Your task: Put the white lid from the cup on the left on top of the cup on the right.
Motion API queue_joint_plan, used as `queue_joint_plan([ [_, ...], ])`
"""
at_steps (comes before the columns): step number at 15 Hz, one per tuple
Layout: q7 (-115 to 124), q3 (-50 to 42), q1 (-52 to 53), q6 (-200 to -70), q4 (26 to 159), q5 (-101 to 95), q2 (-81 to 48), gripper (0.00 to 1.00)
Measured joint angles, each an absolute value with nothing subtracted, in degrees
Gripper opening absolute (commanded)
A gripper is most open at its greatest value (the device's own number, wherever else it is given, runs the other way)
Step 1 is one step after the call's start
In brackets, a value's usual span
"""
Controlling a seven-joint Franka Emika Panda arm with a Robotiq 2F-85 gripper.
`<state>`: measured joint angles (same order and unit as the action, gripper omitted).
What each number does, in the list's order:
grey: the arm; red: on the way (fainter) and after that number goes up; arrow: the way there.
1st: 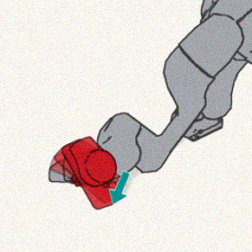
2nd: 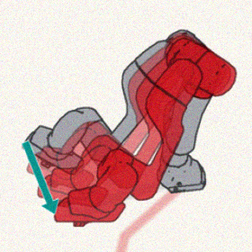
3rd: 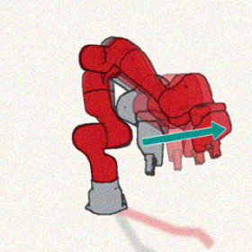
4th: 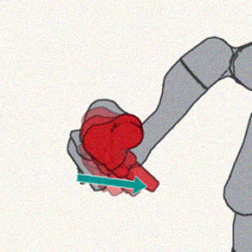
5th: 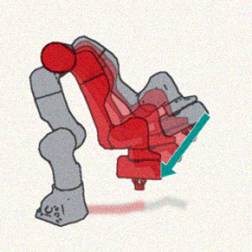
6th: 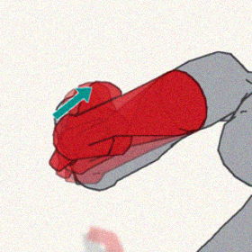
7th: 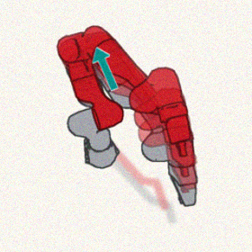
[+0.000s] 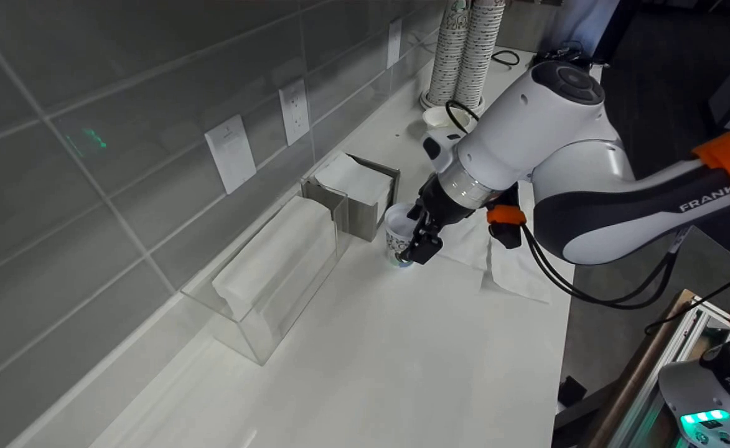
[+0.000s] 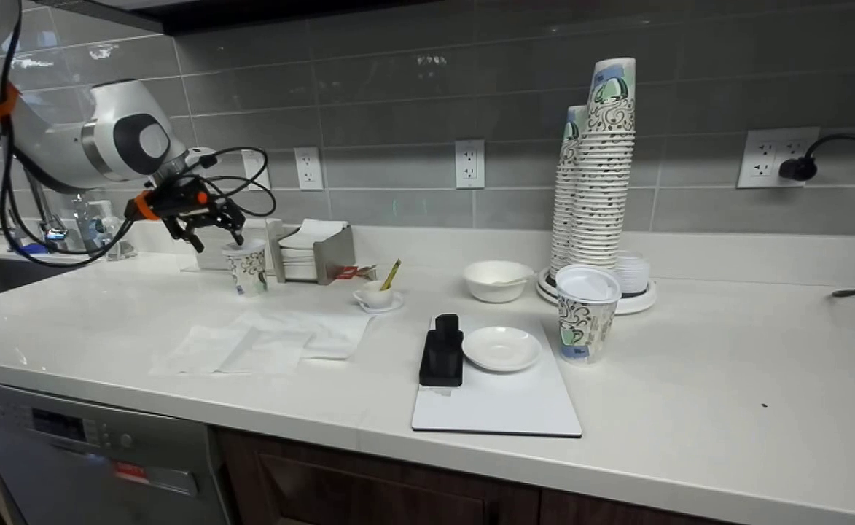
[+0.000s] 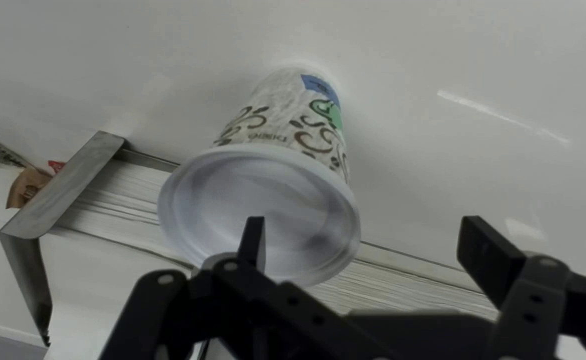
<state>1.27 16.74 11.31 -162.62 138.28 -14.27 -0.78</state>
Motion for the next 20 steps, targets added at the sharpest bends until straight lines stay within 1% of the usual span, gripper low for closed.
queue_joint_plan([
  [4,-2.8,16.7,11.8,-162.6,137.0,-10.4,-3.1,0.43],
  [10,-4.3,16.7,12.3,-162.6,135.7,-9.4,-2.8,0.01],
  [20,-4.5,16.2,12.4,-162.7,135.5,-9.6,-1.2,0.00],
])
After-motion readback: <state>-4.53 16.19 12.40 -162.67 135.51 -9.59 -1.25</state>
